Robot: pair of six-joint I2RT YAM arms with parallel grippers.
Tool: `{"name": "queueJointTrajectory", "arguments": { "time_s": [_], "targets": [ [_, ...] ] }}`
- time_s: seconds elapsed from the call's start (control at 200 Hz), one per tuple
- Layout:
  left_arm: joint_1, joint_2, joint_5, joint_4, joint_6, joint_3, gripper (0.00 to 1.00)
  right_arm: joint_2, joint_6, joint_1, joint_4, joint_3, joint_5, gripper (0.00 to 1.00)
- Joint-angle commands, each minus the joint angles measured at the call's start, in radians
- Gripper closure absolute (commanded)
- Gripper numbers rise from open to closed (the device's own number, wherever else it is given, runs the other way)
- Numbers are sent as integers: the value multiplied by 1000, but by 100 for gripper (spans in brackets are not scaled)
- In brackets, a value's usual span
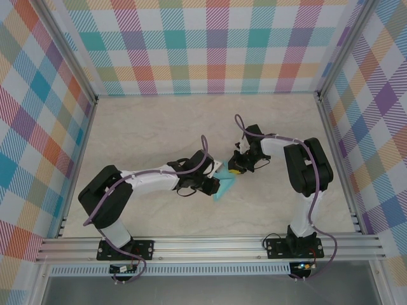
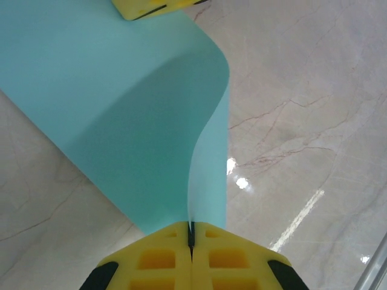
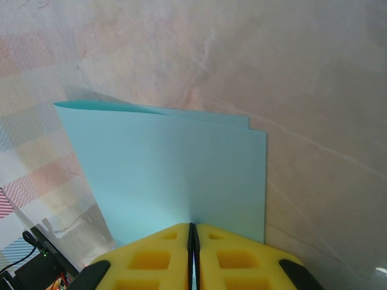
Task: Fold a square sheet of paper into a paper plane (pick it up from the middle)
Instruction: Third fold the triangle at the center of the table.
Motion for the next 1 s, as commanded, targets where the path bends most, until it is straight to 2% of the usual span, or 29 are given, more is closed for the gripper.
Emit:
{"name": "queueJointTrajectory", "arguments": {
  "time_s": [0.0, 0.995],
  "targets": [
    [13, 33, 28, -2, 2, 13, 100, 19, -24, -2, -36, -2, 31, 88],
    [24, 87, -53, -37, 11, 51, 100, -1, -12, -3, -31, -27, 19, 87]
  ]
}}
